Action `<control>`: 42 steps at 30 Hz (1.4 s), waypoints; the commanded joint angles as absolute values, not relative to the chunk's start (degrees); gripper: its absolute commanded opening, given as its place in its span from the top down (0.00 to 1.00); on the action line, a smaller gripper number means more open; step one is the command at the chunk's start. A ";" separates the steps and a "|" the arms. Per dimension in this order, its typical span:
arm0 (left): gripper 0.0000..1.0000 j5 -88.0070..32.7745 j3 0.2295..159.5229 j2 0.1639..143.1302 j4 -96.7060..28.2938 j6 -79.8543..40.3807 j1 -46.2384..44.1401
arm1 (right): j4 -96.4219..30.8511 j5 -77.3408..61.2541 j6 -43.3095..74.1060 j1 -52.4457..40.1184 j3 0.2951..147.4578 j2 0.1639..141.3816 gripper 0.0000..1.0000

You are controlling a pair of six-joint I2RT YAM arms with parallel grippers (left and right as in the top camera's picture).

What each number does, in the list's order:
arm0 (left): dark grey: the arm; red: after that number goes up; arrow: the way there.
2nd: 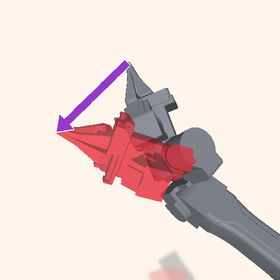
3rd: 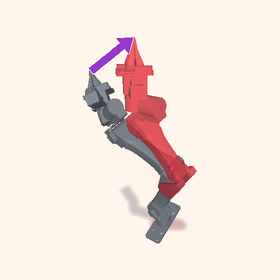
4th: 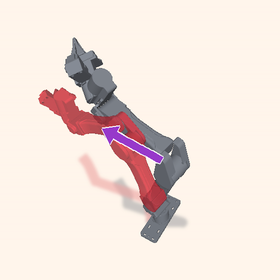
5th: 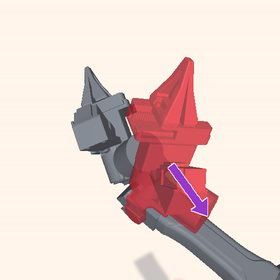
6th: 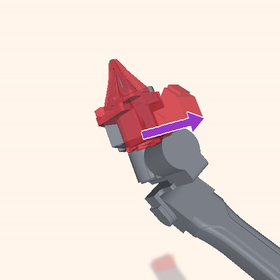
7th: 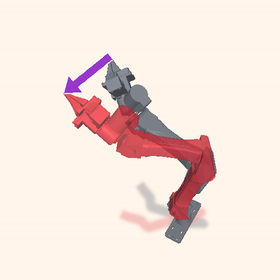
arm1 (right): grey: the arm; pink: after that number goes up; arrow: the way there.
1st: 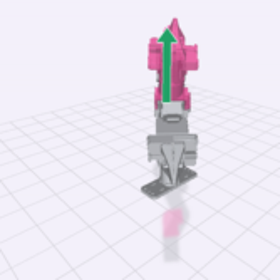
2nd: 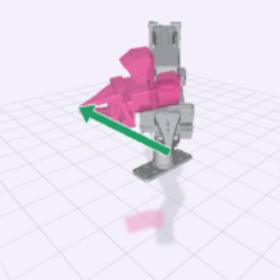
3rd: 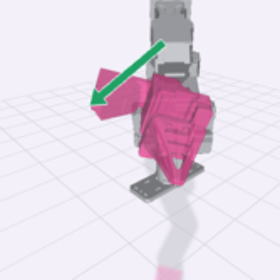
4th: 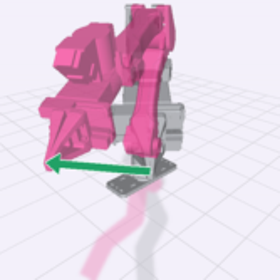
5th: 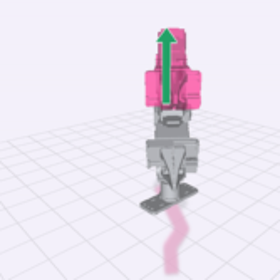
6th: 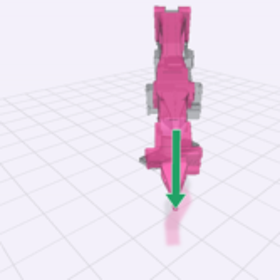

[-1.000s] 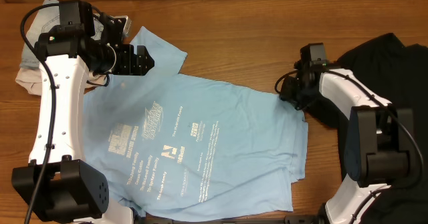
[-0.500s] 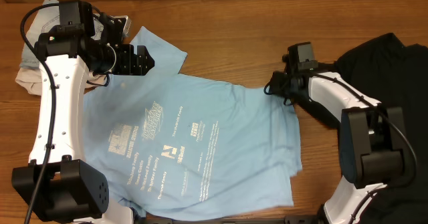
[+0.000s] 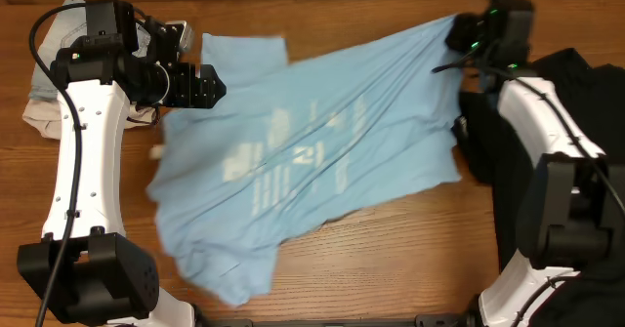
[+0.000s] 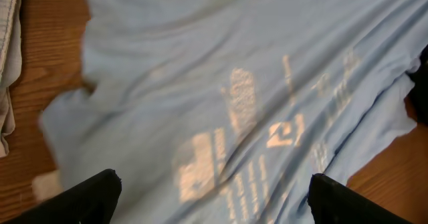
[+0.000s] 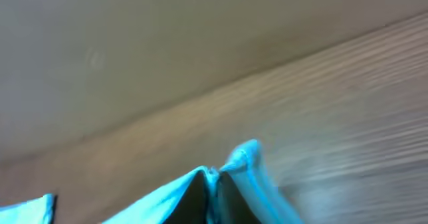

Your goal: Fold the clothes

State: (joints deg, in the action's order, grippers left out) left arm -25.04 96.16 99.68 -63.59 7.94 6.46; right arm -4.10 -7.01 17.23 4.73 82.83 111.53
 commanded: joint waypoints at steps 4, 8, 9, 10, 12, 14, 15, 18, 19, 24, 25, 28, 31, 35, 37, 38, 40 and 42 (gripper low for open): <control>0.06 -25.15 97.08 100.20 -62.74 8.78 6.17 | -8.75 -15.59 14.74 8.27 84.09 111.00 0.00; 0.04 -25.02 97.08 100.20 -63.26 8.84 6.17 | -17.32 -18.31 14.79 8.38 84.09 110.04 0.00; 0.04 -24.99 97.08 100.20 -63.68 8.84 6.20 | -20.08 -18.65 14.79 8.38 84.09 109.60 0.04; 0.03 -24.82 97.08 100.20 -64.16 8.86 6.26 | -23.77 -18.96 14.83 8.38 84.09 108.99 0.09; 0.03 -23.64 97.08 100.20 -65.39 8.84 6.46 | -32.16 -19.20 15.00 8.38 84.09 107.81 0.21; 0.04 -21.65 97.08 100.20 -66.52 8.82 6.50 | -40.45 -19.18 15.00 8.38 84.09 107.37 0.38; 0.04 -20.23 97.08 100.20 -67.33 8.82 6.50 | -45.54 -19.18 15.05 8.38 84.05 107.37 0.42; 0.10 -17.61 96.64 100.20 -68.77 8.75 6.50 | -53.98 -18.70 15.18 8.12 81.93 107.48 0.43; 0.12 -17.34 96.18 100.20 -68.84 8.73 6.50 | -55.51 -17.67 15.18 8.03 81.01 107.48 0.43; 0.25 -17.39 90.35 100.62 -64.71 7.88 6.50 | -56.62 -12.69 18.31 8.14 74.94 107.48 0.27; 0.30 -17.41 88.66 100.84 -63.18 7.01 6.50 | -55.96 -12.71 18.31 8.19 73.34 107.48 0.25; 0.56 -17.91 83.61 101.67 -58.92 5.54 6.50 | -55.16 -12.69 18.31 8.29 70.61 107.48 0.44; 0.72 -18.17 80.27 103.11 -56.01 5.52 6.44 | -54.74 -12.64 18.68 8.32 69.43 107.48 0.47; 0.76 -19.62 77.71 105.82 -52.36 5.65 6.33 | -54.81 -10.26 20.03 8.34 68.58 107.48 0.47; 0.76 -19.51 77.08 107.57 -50.52 5.58 6.35 | -55.35 -7.97 20.03 8.34 68.58 107.48 0.47; 0.77 -19.57 77.01 108.57 -49.95 5.48 6.35 | -56.01 -7.27 19.97 8.40 68.58 107.48 0.44; 0.78 -19.55 77.01 110.59 -49.12 5.10 6.35 | -56.84 -6.39 19.49 8.71 68.60 107.48 0.40; 0.77 -19.44 77.01 112.29 -48.36 5.15 6.33 | -56.86 -5.80 19.29 9.34 68.75 107.48 0.39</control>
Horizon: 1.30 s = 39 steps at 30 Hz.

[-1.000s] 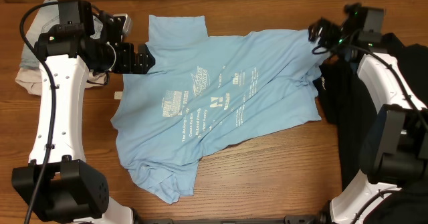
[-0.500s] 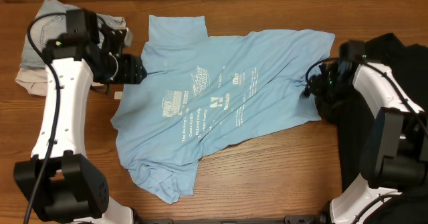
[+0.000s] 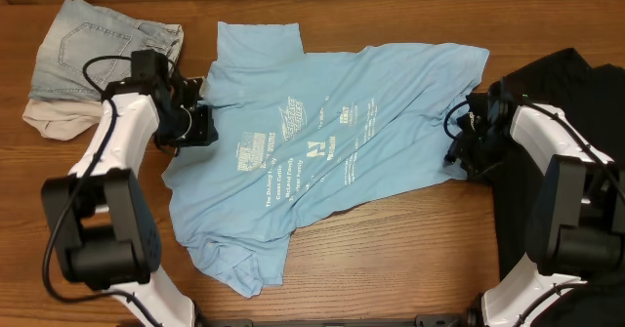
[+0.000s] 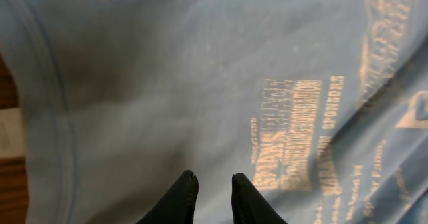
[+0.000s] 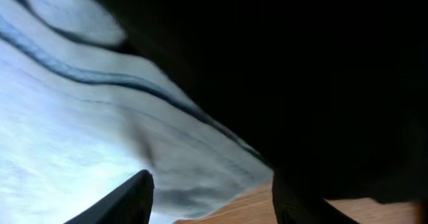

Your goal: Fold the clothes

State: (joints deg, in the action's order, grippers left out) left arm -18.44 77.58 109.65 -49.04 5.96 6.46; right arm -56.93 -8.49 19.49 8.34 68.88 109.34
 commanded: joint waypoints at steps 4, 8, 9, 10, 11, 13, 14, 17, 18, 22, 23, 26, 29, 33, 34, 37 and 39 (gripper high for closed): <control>0.81 -17.17 77.01 116.27 -45.65 5.13 6.35 | -58.35 -7.46 18.11 11.33 70.63 107.35 0.40; 0.96 -16.51 77.01 120.27 -43.44 5.10 6.39 | -61.80 -12.16 16.01 11.97 72.82 105.84 0.43; 0.96 -16.43 77.01 121.10 -42.96 5.10 6.39 | -62.43 -12.45 16.03 11.97 72.84 105.27 0.43; 0.96 -16.14 77.01 121.93 -42.39 5.10 6.39 | -63.13 -12.67 16.05 11.77 72.84 104.86 0.42; 0.96 -15.66 77.01 122.87 -41.63 5.08 6.42 | -63.94 -12.84 16.08 11.49 72.82 104.75 0.42; 0.96 -12.51 77.01 124.53 -40.01 3.07 6.59 | -65.10 -12.91 16.03 10.76 72.64 104.79 0.42; 0.96 -9.45 77.01 125.29 -39.18 1.34 6.81 | -65.08 -12.82 16.05 10.39 72.20 104.79 0.41; 0.96 3.03 77.06 127.00 -38.41 -4.80 8.60 | -64.25 -12.49 16.12 9.80 70.54 104.79 0.39; 0.96 5.50 77.06 127.04 -38.46 -6.20 9.65 | -63.66 -12.51 16.34 9.80 69.80 104.79 0.39; 0.96 3.01 78.46 127.07 -39.22 -6.39 14.87 | -60.14 -13.54 16.51 9.87 66.02 104.79 0.38; 0.96 0.80 79.00 127.07 -39.51 -6.17 15.88 | -58.81 -14.92 16.29 9.72 64.90 104.79 0.38; 0.96 -6.09 81.19 126.98 -41.15 -3.42 17.76 | -53.89 -17.30 16.14 8.60 61.23 104.79 0.38; 0.96 -6.85 83.70 126.96 -43.13 -1.17 17.98 | -50.22 -17.28 16.53 8.29 59.29 104.79 0.40; 0.96 -7.01 89.03 126.96 -46.65 -0.38 18.00 | -50.33 -15.22 16.08 8.56 59.75 104.77 0.78; 0.96 -7.33 90.39 126.96 -47.42 -0.38 18.00 | -50.87 -14.04 16.10 8.78 60.29 104.77 0.85; 0.96 -7.53 94.76 126.96 -50.46 -0.19 18.00 | -55.53 -12.84 16.05 9.63 63.48 104.60 0.96; 0.96 -7.53 97.78 126.96 -52.64 -0.10 17.98 | -60.95 -12.38 16.05 9.93 66.32 103.79 0.96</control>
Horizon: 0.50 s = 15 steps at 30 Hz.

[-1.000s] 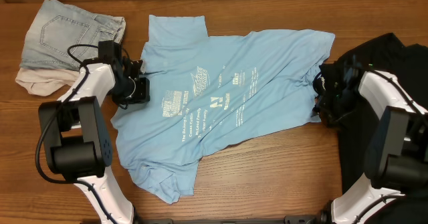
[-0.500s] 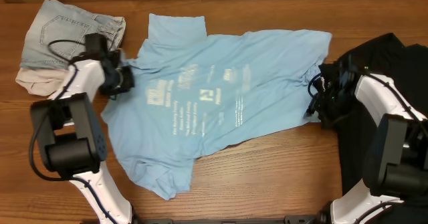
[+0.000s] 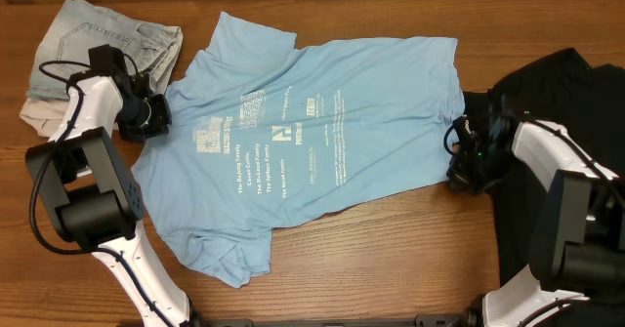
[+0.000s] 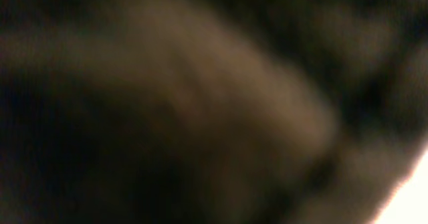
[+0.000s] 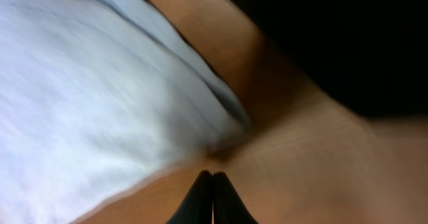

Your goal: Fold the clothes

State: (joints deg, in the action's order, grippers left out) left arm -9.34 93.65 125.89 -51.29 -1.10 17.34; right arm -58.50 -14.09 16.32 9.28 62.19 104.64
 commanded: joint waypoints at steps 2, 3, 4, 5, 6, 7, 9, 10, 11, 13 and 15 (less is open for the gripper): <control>0.96 -7.55 100.12 126.96 -54.37 0.25 17.93 | -66.41 -11.11 16.05 9.93 68.82 102.41 0.96; 0.96 -7.55 101.16 126.96 -55.24 0.25 17.93 | -69.28 -10.61 16.08 9.91 70.06 101.36 0.96; 0.96 -7.55 102.13 126.96 -56.01 0.25 17.93 | -71.50 -10.46 16.08 9.80 71.00 100.42 0.96; 0.96 -7.55 102.96 126.96 -56.75 0.25 17.93 | -73.63 -10.46 16.08 9.74 71.77 99.29 0.96; 0.96 -7.53 103.61 126.96 -57.32 0.25 17.93 | -74.96 -10.48 16.10 9.72 72.03 98.19 0.96; 0.96 -7.55 104.25 126.96 -58.02 0.25 17.93 | -75.88 -10.46 16.10 9.69 72.03 97.14 0.96; 0.96 -7.73 105.12 126.96 -58.96 0.23 17.93 | -76.86 -9.85 16.10 9.72 72.03 95.48 0.96; 0.96 -8.54 105.43 126.96 -59.31 0.25 17.93 | -76.73 -9.96 16.21 9.72 72.03 95.11 0.95; 0.96 -9.80 105.65 126.96 -59.64 0.30 17.93 | -76.12 -10.28 16.56 9.69 72.03 95.02 0.79; 0.96 -14.26 105.67 126.96 -60.40 1.89 17.93 | -72.88 -12.01 16.51 9.65 71.42 95.20 0.66; 0.89 -18.83 105.67 126.96 -61.36 3.31 17.93 | -68.20 -13.17 16.51 9.45 69.36 95.20 0.61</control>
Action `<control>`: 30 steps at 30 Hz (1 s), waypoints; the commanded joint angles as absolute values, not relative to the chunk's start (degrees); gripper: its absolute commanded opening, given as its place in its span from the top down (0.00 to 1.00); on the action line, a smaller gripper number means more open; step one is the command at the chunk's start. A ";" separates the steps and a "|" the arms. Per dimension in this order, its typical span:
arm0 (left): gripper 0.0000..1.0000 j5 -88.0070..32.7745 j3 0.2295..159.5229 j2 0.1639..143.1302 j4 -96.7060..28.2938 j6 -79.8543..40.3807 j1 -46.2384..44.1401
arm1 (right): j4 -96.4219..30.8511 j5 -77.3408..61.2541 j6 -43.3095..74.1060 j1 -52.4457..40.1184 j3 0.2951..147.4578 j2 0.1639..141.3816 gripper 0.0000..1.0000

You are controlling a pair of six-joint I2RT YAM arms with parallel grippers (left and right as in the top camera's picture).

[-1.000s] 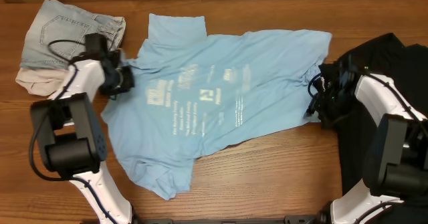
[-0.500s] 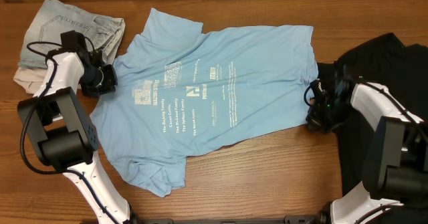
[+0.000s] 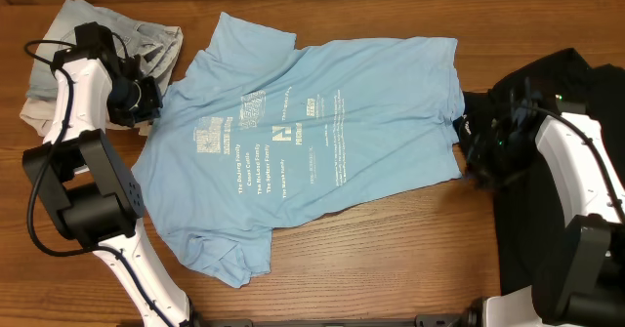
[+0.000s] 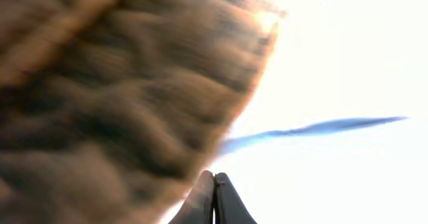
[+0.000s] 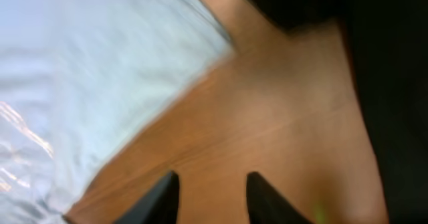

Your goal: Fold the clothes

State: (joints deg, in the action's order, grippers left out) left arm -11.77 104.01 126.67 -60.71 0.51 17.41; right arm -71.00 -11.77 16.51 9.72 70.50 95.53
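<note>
A light blue T-shirt [image 3: 303, 142] lies spread flat on the wooden table [image 3: 391, 259], with its white print facing up. My left gripper [image 3: 140, 104] is at the edge of the shirt's left sleeve. In the left wrist view it [image 4: 214, 184] is shut, seemingly on the sleeve's edge, where the overexposed cloth [image 4: 348, 117] meets a brown blur. My right gripper [image 3: 477, 156] sits by the shirt's right lower corner. In the right wrist view it [image 5: 210, 178] stands open over bare wood, with the shirt's edge [image 5: 87, 83] to its left.
Pale folded jeans [image 3: 98, 24] lie on a beige garment [image 3: 39, 112] at the back left, close to my left gripper. A heap of black clothes [image 3: 576, 93] fills the right side beside my right arm. The table's front edge runs along the bottom.
My right gripper was shut at the shirt's right lower edge and is now open, a little to the right over bare wood. My left gripper has shifted slightly toward the back.
At first the shirt hung stretched and rumpled, print down, with my right gripper shut on it at the back right and my left gripper open above it. Then it lay print up, still creased. By the last moment both grippers were at its edges and it lay flat.
</note>
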 commanded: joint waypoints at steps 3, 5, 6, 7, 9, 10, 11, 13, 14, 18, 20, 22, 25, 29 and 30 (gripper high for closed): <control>0.69 -25.43 105.75 126.96 -63.53 5.82 17.93 | -61.32 -13.80 18.17 9.28 65.39 95.26 0.58; 0.61 -31.75 106.83 126.96 -66.76 9.28 17.93 | -55.59 -14.24 19.62 9.23 61.41 95.26 0.57; 0.59 -33.01 107.35 126.91 -67.75 9.93 17.93 | -54.02 -14.22 19.84 9.23 60.31 95.26 0.57; 0.56 -34.79 108.36 126.74 -69.28 10.96 17.93 | -51.62 -14.22 20.47 9.23 58.48 95.29 0.57; 0.49 -36.62 110.89 126.23 -72.53 12.78 17.82 | -48.86 -14.22 21.80 9.23 55.88 95.29 0.58; 0.43 -36.95 112.57 125.73 -74.46 13.47 17.67 | -48.03 -14.00 21.98 9.23 54.96 95.29 0.58; 0.39 -36.95 114.06 125.19 -75.83 13.85 17.54 | -47.55 -13.50 22.22 9.23 54.39 95.29 0.57; 0.35 -36.95 117.34 123.63 -78.37 14.46 17.17 | -46.70 -12.51 22.61 9.23 53.63 95.29 0.55; 0.34 -36.95 118.76 122.72 -79.40 14.92 16.86 | -46.28 -12.45 22.59 9.23 53.36 95.29 0.54; 0.28 -36.82 123.11 117.89 -81.69 15.97 15.14 | -42.68 -12.56 23.46 9.21 51.46 95.31 0.56; 0.07 -35.51 123.68 115.04 -81.60 16.12 14.02 | -41.50 -12.62 24.67 9.21 50.92 95.31 0.63; 0.00 -34.00 123.68 112.42 -81.65 16.12 12.97 | -40.40 -12.51 24.75 9.23 50.87 95.31 0.65; 0.00 -34.04 123.66 109.54 -81.87 16.08 11.55 | -38.83 -12.49 24.75 9.23 50.85 95.31 0.65; 0.00 -34.20 123.68 108.07 -83.20 15.86 10.31 | -37.19 -12.21 24.80 9.23 50.72 95.37 0.65; 0.00 -34.15 123.66 108.05 -83.90 15.27 10.09 | -36.53 -11.99 25.12 9.21 50.57 95.39 0.65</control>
